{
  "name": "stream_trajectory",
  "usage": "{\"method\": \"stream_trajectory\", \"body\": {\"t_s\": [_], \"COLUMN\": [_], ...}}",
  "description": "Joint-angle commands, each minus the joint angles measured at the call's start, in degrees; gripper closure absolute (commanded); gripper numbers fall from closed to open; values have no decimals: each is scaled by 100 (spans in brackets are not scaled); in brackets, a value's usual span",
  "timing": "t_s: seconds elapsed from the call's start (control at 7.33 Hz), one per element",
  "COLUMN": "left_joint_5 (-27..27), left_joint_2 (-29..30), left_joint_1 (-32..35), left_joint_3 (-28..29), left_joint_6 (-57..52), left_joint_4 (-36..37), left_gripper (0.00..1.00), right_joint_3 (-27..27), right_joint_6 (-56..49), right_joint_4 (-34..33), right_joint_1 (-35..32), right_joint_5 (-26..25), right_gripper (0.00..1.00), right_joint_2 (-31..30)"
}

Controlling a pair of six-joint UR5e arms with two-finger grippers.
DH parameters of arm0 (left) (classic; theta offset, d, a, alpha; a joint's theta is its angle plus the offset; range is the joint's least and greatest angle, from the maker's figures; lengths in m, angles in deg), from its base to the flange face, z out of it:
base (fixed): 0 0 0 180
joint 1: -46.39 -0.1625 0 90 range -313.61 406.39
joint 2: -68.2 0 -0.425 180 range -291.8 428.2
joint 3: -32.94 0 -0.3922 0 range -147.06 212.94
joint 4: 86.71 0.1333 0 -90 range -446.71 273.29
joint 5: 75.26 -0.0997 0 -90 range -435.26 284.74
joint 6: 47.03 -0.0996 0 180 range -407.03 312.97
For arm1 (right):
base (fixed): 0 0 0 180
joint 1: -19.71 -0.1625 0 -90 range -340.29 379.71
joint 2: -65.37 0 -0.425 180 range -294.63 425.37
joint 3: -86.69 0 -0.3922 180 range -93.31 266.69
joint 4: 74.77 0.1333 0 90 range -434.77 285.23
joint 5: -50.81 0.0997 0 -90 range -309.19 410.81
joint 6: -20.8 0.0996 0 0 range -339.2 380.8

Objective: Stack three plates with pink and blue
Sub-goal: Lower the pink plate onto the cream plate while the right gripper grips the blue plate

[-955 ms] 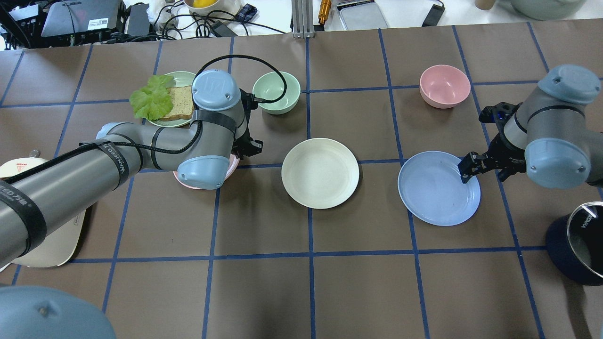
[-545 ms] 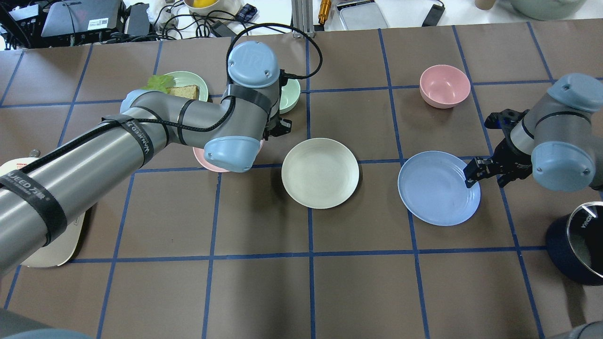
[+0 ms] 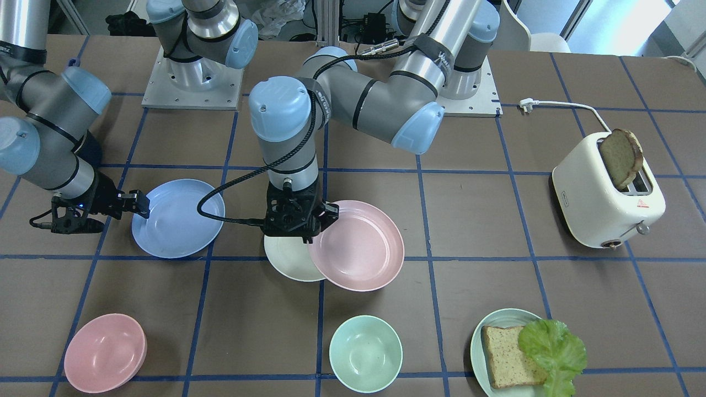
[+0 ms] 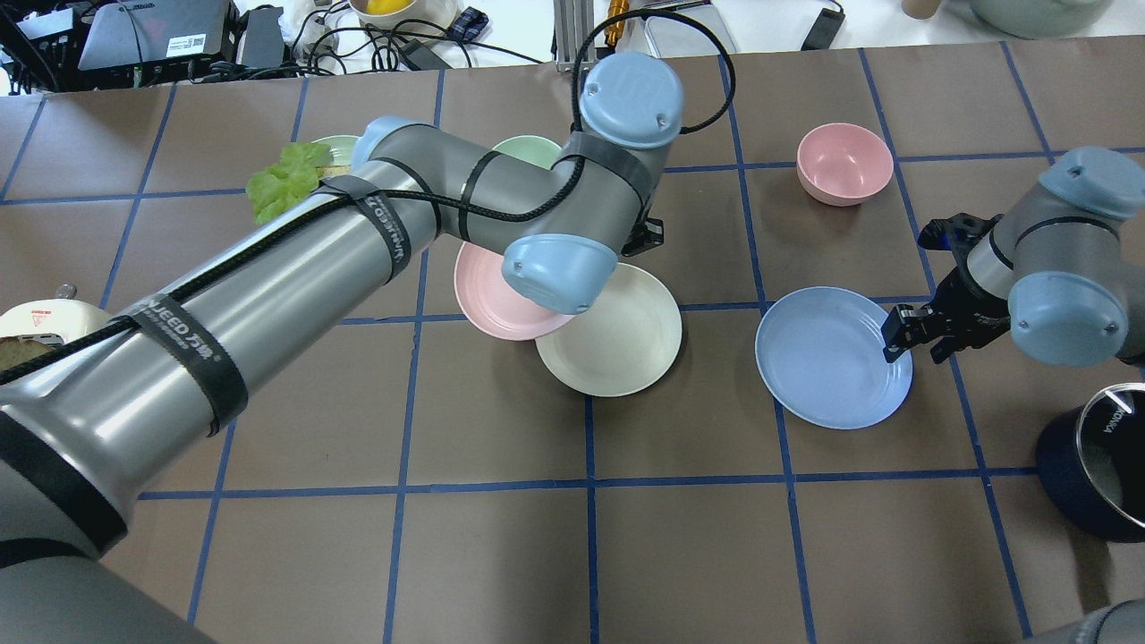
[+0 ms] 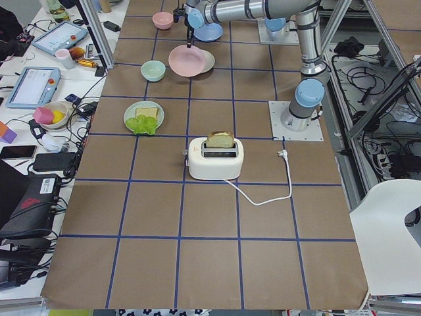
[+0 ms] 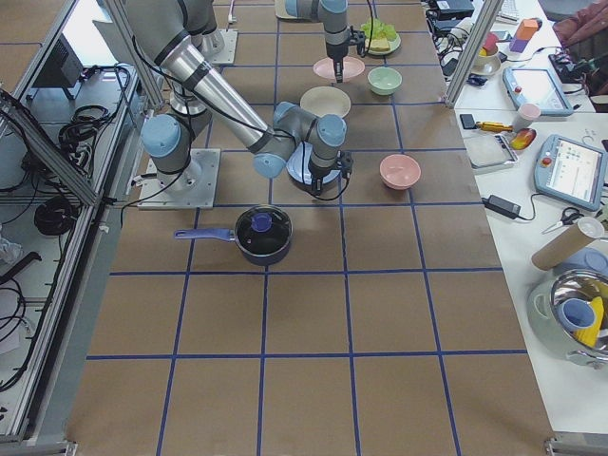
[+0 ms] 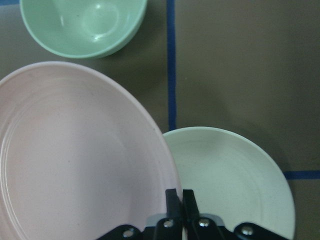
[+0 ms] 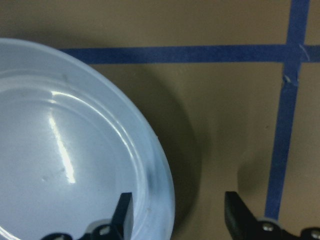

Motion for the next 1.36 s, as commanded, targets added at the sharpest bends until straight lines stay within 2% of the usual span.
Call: {"method": "stream_trajectory", "body": {"t_s": [0.0, 0.14, 0.41, 0.55, 0.68, 0.82, 1.09, 1.23], "left_joint_5": [50, 33, 50, 59, 50, 59, 295, 322], "left_joint_2": [359, 378, 448, 492, 554, 589, 327, 134], "left_joint_1": [282, 466, 582, 591, 591, 591, 443, 189], "left_joint_3": [215, 242, 242, 242, 242, 259, 329, 339], "left_joint_6": [766, 820, 821, 829, 821, 768, 733, 480], "left_joint_4": [71, 2, 1, 36, 62, 62, -103, -487], "left_gripper": [100, 100, 100, 100, 81, 1, 0, 0], "right_joint_3": [-3, -3, -3, 5, 40, 119, 548, 881], "right_joint_6": [28, 28, 55, 55, 63, 194, 204, 195], "right_joint_4": [32, 41, 41, 32, 41, 41, 250, 670], "right_joint_1": [-4, -4, -4, -4, -4, -4, -13, -13], "right_joint_5": [62, 202, 212, 212, 203, 186, 186, 212], "right_gripper": [73, 80, 100, 100, 100, 100, 100, 100], "right_joint_2": [4, 12, -5, -5, -31, -75, -128, -137]}}
